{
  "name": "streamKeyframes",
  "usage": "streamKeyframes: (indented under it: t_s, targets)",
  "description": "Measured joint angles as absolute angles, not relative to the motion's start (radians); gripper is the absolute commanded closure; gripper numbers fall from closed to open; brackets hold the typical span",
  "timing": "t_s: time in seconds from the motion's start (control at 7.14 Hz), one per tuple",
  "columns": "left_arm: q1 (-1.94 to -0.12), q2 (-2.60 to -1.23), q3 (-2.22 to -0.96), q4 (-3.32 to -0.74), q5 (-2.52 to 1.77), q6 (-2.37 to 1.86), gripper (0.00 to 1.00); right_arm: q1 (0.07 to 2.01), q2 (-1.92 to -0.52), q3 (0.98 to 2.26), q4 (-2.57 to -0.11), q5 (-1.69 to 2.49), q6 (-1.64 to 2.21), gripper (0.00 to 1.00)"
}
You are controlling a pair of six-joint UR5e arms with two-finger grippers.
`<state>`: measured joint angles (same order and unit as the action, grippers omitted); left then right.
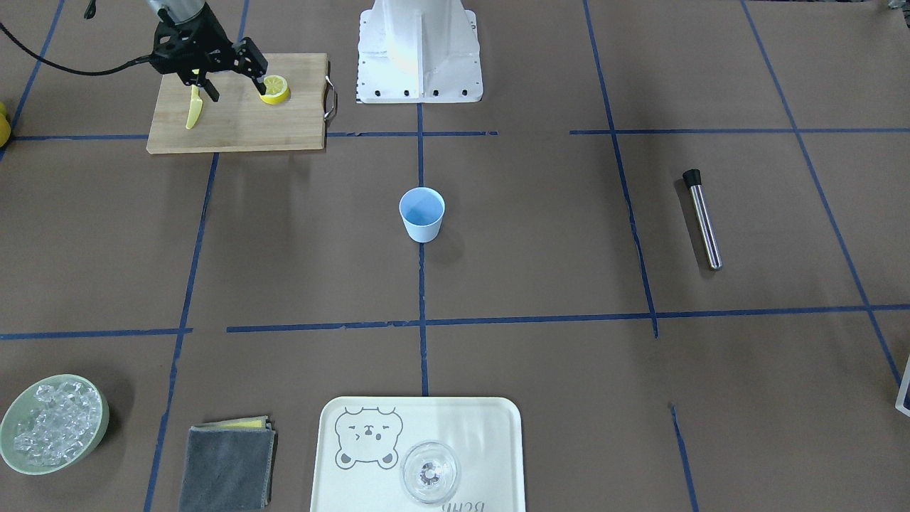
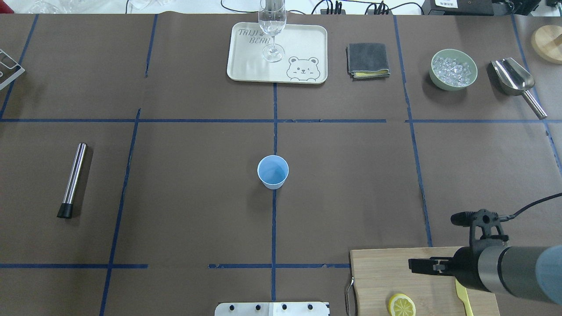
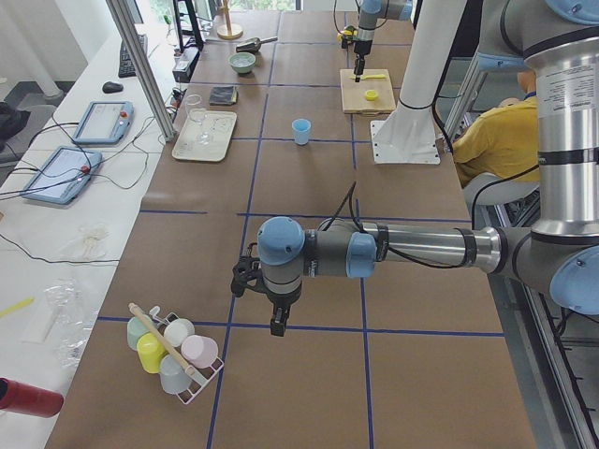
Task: Squeeze lemon into cup
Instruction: 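Grasp the lemon slice on the board with the right gripper and lift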
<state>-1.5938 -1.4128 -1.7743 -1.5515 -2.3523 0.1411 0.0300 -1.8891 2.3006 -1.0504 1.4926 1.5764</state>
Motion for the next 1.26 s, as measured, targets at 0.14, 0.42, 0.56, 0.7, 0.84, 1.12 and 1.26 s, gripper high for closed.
streamKeyframes:
  t_s: [0.14,0.42,0.56,0.7,0.84,1.12,1.26]
  targets:
    - [-1.594,-1.413,-1.772,-1.554,-2.353,0.141,0.00,-0.041,-1.875,2.317,-1.107,1.439,1.630,0.01]
    - [-1.594,-1.413,-1.769,-1.556,-2.352,0.141,0.00,-0.093,-1.828,2.267,-1.136,1.403,1.663,0.01]
    - [-1.594,-1.413,-1.768,-1.556,-2.352,0.141,0.00,-0.099,-1.793,2.233,-1.138,1.401,1.668,0.01]
    - [-1.594,-1.413,-1.768,-1.556,-2.352,0.140,0.00,-0.100,-1.774,2.216,-1.138,1.402,1.670,0.02]
    - [-1.594,-1.413,-1.768,-1.556,-2.352,0.140,0.00,-0.102,-1.767,2.209,-1.139,1.403,1.673,0.04]
    - [-1.594,-1.413,-1.767,-1.556,-2.352,0.140,0.00,-0.106,-1.766,2.202,-1.140,1.404,1.683,0.09]
    - [-1.594,-1.413,-1.767,-1.555,-2.352,0.140,0.00,-0.106,-1.768,2.202,-1.140,1.404,1.685,0.16]
